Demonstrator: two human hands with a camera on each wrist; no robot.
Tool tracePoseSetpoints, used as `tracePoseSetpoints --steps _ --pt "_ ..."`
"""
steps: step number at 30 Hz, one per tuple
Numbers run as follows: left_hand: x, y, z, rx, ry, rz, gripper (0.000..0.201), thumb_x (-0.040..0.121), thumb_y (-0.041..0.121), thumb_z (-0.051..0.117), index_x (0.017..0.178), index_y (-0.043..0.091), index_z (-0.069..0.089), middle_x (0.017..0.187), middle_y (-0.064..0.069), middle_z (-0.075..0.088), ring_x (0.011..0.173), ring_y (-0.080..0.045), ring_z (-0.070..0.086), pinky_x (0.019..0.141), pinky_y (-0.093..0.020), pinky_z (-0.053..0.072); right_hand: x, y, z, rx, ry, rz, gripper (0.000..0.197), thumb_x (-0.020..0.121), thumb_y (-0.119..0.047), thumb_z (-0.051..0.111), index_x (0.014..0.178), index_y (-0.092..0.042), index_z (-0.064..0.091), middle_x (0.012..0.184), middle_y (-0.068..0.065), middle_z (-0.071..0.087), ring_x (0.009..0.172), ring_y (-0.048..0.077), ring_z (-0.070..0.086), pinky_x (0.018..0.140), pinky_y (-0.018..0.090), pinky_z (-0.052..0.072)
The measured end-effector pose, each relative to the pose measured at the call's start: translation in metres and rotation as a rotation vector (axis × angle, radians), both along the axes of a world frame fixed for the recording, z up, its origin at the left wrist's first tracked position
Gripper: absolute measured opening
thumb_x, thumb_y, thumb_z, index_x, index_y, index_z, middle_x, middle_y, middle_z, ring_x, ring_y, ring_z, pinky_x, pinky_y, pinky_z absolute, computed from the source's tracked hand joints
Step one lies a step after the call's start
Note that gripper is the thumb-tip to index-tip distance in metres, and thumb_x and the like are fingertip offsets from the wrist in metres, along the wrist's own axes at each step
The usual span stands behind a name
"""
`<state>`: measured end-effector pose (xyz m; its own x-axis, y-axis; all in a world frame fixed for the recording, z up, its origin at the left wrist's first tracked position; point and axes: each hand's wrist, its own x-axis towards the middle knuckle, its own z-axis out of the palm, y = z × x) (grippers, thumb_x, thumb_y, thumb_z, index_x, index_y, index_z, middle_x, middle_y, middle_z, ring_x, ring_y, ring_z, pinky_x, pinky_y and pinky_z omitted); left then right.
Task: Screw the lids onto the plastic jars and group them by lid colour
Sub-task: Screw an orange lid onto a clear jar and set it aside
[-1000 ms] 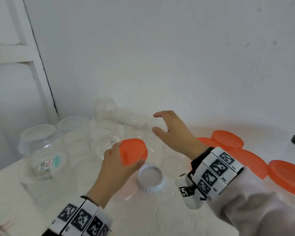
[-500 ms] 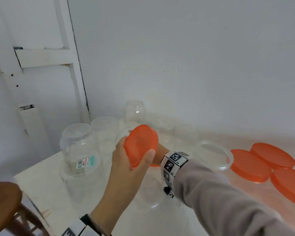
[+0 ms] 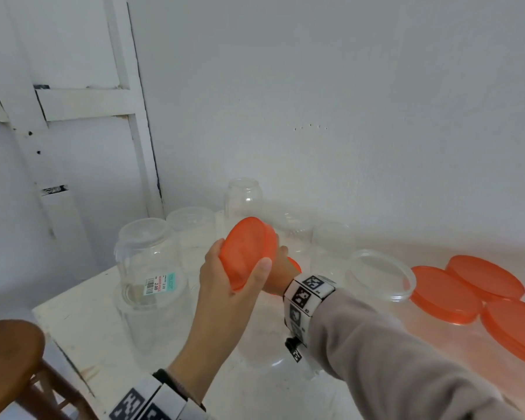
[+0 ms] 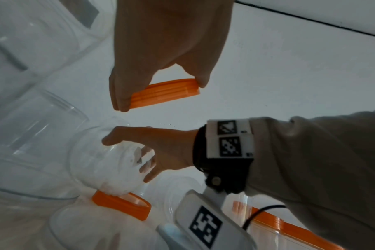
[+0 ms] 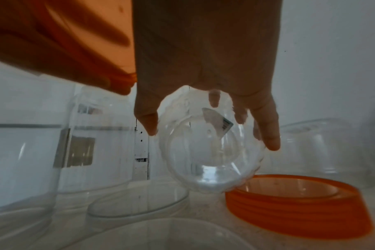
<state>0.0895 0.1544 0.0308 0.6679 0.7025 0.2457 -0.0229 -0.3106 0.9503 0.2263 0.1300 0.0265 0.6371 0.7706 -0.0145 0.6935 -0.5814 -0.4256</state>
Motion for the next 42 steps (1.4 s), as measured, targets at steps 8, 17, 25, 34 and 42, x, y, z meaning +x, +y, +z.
tracePoseSetpoints --steps 8,17,25,34,42 --pt "0.006 -0.002 0.004 -0.024 0.013 0.007 0.106 0.057 0.077 0.051 0.147 0.03 0.021 0.144 0.002 0.037 0.12 -0.016 0.044 0.09 -0.029 0.037 -0.002 -0.063 0.014 0.188 0.076 -0.126 0.087 0.066 -0.052 0.076 0.136 -0.02 0.035 0.128 0.001 0.042 0.12 0.023 0.036 0.093 0.037 0.039" --pt "0.01 -0.018 0.004 -0.007 0.024 -0.083 0.104 0.059 0.075 0.057 0.146 0.028 0.024 0.139 0.001 0.04 0.121 -0.016 0.045 0.092 -0.027 0.035 -0.014 -0.153 0.012 0.113 0.294 -0.19 0.111 0.056 -0.042 0.084 0.147 -0.025 0.021 0.125 -0.007 0.029 0.118 0.014 0.041 0.089 0.028 0.044" --pt "0.008 -0.045 0.008 0.052 0.099 -0.231 0.109 0.052 0.073 0.062 0.145 0.028 0.027 0.136 0.004 0.042 0.115 -0.012 0.048 0.089 -0.023 0.034 -0.033 -0.219 -0.006 0.208 0.431 -0.201 0.105 0.067 -0.032 0.086 0.147 -0.032 0.017 0.132 -0.008 0.032 0.121 0.004 0.036 0.085 0.015 0.037" --pt "0.01 -0.079 -0.002 0.22 0.253 -0.493 0.097 0.069 0.055 0.076 0.146 0.025 0.026 0.139 0.009 0.035 0.123 -0.008 0.039 0.095 -0.022 0.032 -0.047 -0.256 -0.03 0.306 0.585 -0.216 0.109 0.067 -0.03 0.087 0.144 -0.031 0.01 0.151 -0.008 0.023 0.142 0.011 0.021 0.117 0.038 0.026" --pt "0.018 -0.101 -0.007 0.366 0.374 -0.634 0.109 0.066 0.061 0.076 0.15 0.024 0.017 0.149 0.005 0.028 0.127 -0.008 0.035 0.097 -0.024 0.033 -0.049 -0.276 -0.039 0.274 0.604 -0.248 0.114 0.064 -0.028 0.088 0.148 -0.033 0.012 0.143 -0.017 0.036 0.135 0.009 0.032 0.102 0.023 0.029"
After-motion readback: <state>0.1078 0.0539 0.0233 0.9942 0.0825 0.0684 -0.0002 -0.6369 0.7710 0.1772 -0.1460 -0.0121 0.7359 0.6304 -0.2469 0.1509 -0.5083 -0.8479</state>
